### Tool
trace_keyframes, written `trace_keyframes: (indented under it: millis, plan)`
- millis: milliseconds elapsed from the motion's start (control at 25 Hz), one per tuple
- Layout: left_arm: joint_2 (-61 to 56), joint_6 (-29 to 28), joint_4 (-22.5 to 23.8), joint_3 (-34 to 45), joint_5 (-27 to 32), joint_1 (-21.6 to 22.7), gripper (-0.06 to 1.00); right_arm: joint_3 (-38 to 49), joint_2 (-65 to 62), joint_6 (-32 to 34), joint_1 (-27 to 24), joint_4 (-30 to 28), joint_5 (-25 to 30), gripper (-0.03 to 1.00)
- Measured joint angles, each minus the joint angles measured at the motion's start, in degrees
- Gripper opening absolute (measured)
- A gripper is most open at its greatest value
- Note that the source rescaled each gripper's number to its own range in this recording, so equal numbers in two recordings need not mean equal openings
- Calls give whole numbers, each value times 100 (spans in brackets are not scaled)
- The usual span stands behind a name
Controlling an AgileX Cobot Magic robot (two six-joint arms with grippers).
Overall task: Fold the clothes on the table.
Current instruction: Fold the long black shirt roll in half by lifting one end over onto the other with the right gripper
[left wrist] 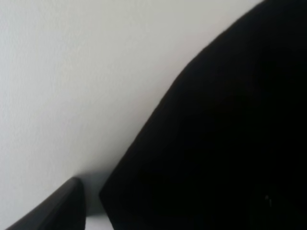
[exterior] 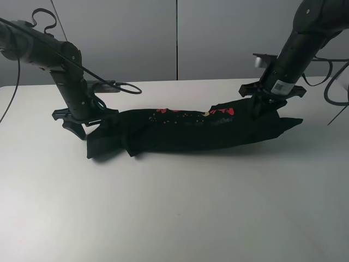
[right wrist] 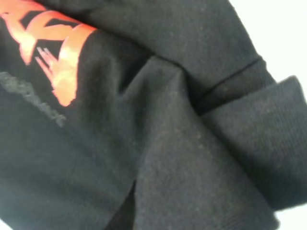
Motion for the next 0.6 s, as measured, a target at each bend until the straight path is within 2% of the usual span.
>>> trace_keyframes:
  millis: [240, 400, 600]
  plan:
    - [0, 36, 0, 0, 0, 0, 90, -349, -56, -140, 0, 782, 577, 14]
    - [0, 90, 0, 0, 0, 0, 90, -552, -56, -254, 157, 1212, 630, 14]
    - [0, 114, 0, 0, -10, 0, 90, -638, -56, -376, 646, 1747, 534, 14]
